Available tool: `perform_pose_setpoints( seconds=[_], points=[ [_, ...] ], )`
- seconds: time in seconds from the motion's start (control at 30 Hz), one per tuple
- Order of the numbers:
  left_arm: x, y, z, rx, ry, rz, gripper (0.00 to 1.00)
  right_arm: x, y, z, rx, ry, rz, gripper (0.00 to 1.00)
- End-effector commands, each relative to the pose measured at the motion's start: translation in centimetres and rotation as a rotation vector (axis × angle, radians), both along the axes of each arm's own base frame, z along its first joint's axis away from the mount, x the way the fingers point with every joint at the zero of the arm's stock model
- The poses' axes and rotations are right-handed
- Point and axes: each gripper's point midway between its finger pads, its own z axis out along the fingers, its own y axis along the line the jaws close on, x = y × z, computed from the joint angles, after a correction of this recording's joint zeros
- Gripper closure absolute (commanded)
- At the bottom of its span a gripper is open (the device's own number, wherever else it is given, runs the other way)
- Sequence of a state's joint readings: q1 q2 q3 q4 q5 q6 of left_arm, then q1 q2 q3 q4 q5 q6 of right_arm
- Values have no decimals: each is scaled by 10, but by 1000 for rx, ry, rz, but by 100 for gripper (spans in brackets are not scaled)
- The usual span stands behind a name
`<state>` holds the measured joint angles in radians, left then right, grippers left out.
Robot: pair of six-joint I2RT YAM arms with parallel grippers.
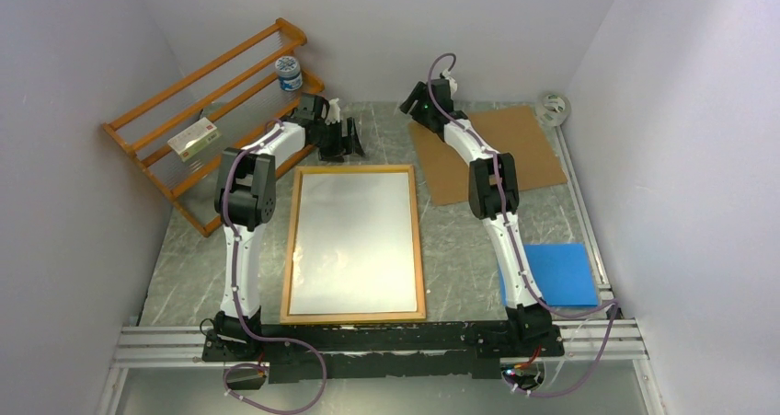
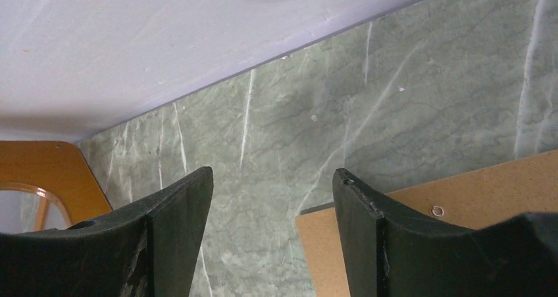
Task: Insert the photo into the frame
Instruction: Adjust the photo frame item at the center of the board.
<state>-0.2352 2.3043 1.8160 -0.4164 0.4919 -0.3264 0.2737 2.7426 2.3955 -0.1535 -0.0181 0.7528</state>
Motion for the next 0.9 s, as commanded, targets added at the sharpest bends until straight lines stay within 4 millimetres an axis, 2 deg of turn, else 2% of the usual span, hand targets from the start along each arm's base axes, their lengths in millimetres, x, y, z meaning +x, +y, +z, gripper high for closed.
perform_pose_setpoints(
  seconds=[0.0, 0.2, 0.4, 0.6, 0.73, 0.87],
  points=[
    [1, 0, 36, 6, -73, -14, 15, -42, -17, -60, -80, 269, -2, 30],
    [3, -2, 36, -7, -78, -11, 15, -99, -35, -91, -161, 500, -6, 33],
    [8, -5, 39, -25, -90, -15, 15, -149, -44, -92, -212, 634, -7, 36],
    [14, -14, 49, -72, -109, -27, 15, -187, -39, -66, -200, 666, -3, 36],
    [19, -21, 60, -113, -130, -39, 14, -206, -27, -39, -161, 654, 16, 36],
    [20, -30, 67, -152, -137, -61, 13, -211, -20, -7, -136, 606, 29, 36]
  ],
)
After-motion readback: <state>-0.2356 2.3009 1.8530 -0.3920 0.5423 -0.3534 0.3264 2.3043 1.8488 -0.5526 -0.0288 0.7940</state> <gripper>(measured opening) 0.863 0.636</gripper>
